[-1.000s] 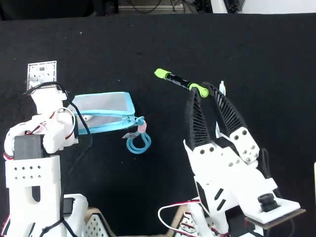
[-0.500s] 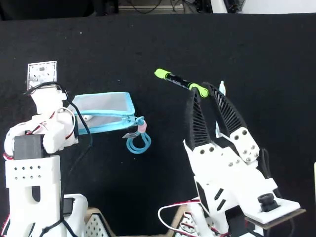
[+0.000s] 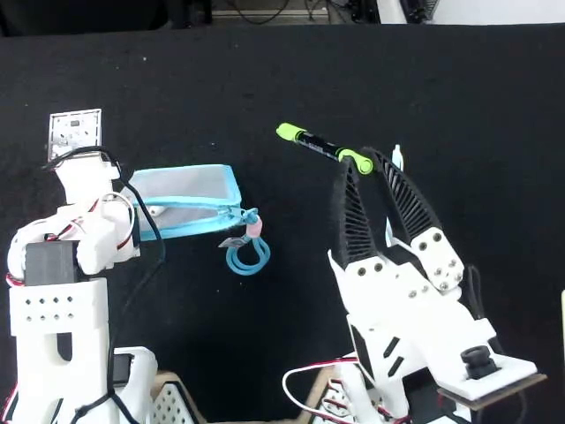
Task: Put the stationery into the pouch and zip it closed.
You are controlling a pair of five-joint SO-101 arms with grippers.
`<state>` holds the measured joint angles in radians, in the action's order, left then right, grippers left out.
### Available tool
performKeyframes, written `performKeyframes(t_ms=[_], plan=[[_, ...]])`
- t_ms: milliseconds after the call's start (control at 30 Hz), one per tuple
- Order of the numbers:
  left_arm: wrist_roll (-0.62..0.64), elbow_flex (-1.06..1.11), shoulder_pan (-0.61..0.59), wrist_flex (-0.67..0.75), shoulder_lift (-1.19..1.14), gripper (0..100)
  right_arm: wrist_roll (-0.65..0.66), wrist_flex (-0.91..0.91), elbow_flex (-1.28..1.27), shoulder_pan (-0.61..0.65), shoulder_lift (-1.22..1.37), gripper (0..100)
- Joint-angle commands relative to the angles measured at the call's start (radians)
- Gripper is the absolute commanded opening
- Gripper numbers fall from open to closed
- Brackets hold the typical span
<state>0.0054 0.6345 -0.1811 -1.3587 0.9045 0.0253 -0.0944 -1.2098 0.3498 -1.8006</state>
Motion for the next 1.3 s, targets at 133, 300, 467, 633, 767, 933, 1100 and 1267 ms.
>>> performKeyframes(t_ms=[133, 300, 467, 633, 767, 933, 1100, 1267], plan=[[0.009, 0.002, -0.012, 0.008, -0.002, 3, 0.002, -0.014, -0.007, 0.003, -0.096, 1.1], [0.009, 0.002, -0.008, 0.008, -0.002, 3, 0.169, -0.011, -0.01, 0.002, -0.096, 1.1], [0.009, 0.002, -0.007, 0.008, -0.002, 3, 0.239, -0.015, -0.01, 0.002, -0.096, 1.1], [0.009, 0.002, -0.01, 0.008, -0.002, 3, 0.239, -0.112, -0.002, 0.003, -0.096, 1.1], [0.009, 0.002, -0.007, 0.008, -0.002, 3, 0.239, -0.178, -0.002, 0.003, -0.096, 1.1], [0.009, 0.002, -0.007, 0.008, -0.002, 3, 0.239, -0.212, -0.002, 0.002, -0.096, 1.1], [0.009, 0.002, -0.007, 0.008, -0.002, 3, 0.239, -0.258, -0.001, 0.002, -0.096, 1.1], [0.009, 0.002, -0.007, 0.008, -0.002, 3, 0.244, -0.281, -0.001, 0.002, -0.096, 1.1]])
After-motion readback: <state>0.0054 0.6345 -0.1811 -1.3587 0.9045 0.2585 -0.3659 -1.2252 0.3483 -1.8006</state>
